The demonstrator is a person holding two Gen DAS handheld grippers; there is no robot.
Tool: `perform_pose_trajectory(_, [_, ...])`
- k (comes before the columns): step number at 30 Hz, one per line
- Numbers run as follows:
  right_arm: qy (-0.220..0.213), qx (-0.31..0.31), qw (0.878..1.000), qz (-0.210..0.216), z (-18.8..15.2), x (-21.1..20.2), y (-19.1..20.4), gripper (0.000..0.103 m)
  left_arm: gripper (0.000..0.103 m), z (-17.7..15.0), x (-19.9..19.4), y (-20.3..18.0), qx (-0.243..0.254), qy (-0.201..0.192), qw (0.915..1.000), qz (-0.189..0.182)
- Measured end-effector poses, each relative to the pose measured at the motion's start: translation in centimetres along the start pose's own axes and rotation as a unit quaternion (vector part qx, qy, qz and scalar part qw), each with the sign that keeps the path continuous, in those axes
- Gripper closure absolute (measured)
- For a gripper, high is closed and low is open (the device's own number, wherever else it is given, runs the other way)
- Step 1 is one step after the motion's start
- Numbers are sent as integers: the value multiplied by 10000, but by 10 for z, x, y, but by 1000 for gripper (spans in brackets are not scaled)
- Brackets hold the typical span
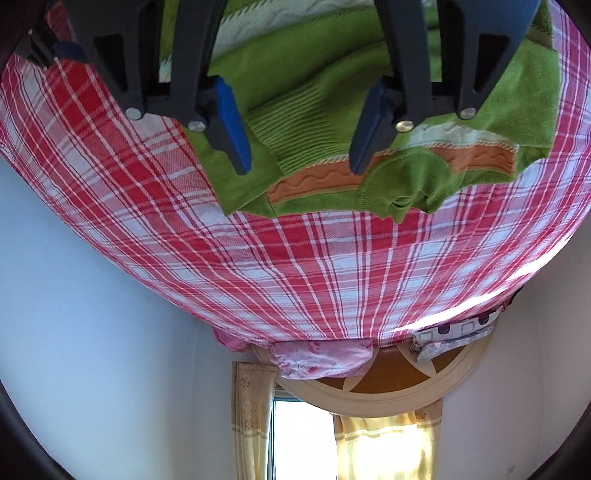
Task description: Fold small clothes
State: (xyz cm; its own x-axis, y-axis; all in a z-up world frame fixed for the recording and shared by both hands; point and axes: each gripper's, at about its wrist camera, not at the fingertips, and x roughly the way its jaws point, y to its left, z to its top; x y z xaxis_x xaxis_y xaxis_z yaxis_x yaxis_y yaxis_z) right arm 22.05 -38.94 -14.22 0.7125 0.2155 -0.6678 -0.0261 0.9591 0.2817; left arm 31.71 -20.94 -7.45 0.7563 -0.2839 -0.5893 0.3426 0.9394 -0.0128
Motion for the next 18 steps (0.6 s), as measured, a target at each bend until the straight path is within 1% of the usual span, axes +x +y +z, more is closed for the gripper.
perform_pose_trajectory(1, [-46, 0, 10000, 39, 0, -2, 0, 17, 25, -4, -11, 9, 38, -122, 9998, 137])
perform_pose_trajectory(2, [-142, -9, 9999, 80, 1, -6, 0, 17, 20, -9, -19, 19, 87, -217, 9991, 341])
perform_pose_trajectory(3, [-257, -25, 9996, 118, 1, -11, 0, 17, 19, -15, -28, 32, 136, -287, 9977, 597])
perform_pose_trajectory(5, [-406, -40, 9991, 149, 4, -18, 2, 18, 15, -26, -36, 61, 172, -285, 9937, 1071])
perform_pose_trajectory(7, [-480, -47, 9988, 113, 11, -24, 6, 19, 15, -42, -44, 95, 129, -154, 9863, 1636])
perform_pose_trajectory(8, [-502, -27, 9986, 165, 15, -26, 7, 21, 14, -50, -48, 112, 46, -57, 9832, 1823])
perform_pose_trajectory(10, [-497, -9, 9984, 280, 26, -26, 12, 25, 14, -67, -51, 144, -191, 190, 9779, 2071])
perform_pose_trajectory(11, [-459, -16, 9985, 311, 34, -23, 16, 29, 13, -75, -51, 156, -292, 315, 9754, 2160])
perform_pose_trajectory(13, [-385, -36, 9984, 407, 53, -13, 24, 33, 13, -91, -47, 178, -473, 608, 9709, 2268])
perform_pose_trajectory(14, [-377, -57, 9984, 422, 62, -7, 29, 37, 13, -96, -44, 184, -534, 692, 9697, 2281])
perform_pose_trajectory(16, [-288, -161, 9985, 434, 79, 7, 43, 40, 13, -104, -42, 194, -676, 769, 9665, 2353])
perform_pose_trajectory(18, [-137, -273, 9986, 442, 97, 28, 56, 46, 13, -109, -40, 198, -810, 772, 9659, 2336])
